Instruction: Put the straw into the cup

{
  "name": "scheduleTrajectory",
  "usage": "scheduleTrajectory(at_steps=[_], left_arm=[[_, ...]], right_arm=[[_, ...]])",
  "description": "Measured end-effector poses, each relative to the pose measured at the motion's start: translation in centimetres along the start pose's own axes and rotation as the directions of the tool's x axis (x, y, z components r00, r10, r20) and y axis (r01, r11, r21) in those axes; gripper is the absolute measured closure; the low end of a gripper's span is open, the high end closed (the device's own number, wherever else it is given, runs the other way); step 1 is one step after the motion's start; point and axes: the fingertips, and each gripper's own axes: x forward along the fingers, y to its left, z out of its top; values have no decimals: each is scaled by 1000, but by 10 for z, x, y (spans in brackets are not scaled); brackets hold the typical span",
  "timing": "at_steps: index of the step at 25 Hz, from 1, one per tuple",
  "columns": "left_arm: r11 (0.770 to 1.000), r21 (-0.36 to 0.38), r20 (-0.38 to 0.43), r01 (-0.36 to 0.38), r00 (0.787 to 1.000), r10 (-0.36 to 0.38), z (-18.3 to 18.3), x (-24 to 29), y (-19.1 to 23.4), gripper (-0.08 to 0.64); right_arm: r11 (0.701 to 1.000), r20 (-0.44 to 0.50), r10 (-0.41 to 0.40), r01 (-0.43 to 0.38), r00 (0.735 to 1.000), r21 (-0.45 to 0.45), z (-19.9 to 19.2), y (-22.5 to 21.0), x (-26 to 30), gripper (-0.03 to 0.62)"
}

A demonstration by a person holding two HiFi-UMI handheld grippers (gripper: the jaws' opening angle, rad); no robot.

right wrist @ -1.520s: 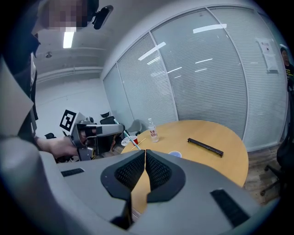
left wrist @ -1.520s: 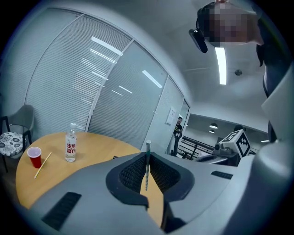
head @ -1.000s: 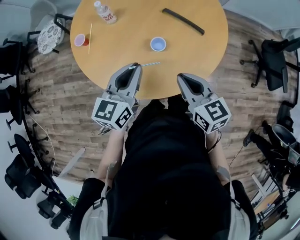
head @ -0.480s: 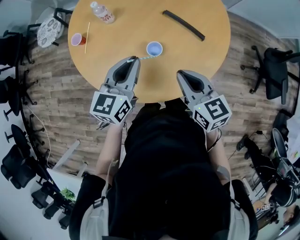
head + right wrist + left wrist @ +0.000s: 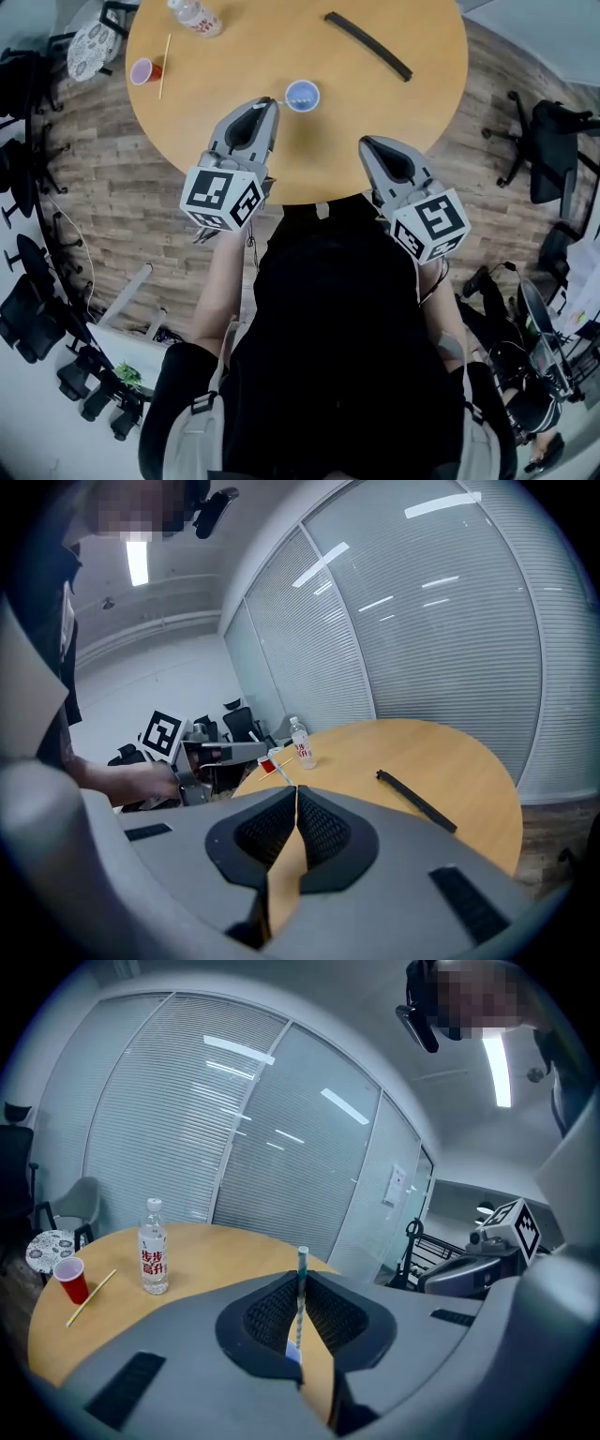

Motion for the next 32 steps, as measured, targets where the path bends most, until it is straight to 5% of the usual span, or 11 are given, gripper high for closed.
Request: scheduleTrajectory(at_steps=[32], left_arm=[[998, 6, -163, -55, 985, 55, -86, 60, 20, 525]], right_arm=[[995, -127, 96, -97, 987, 1, -22, -36, 18, 573]])
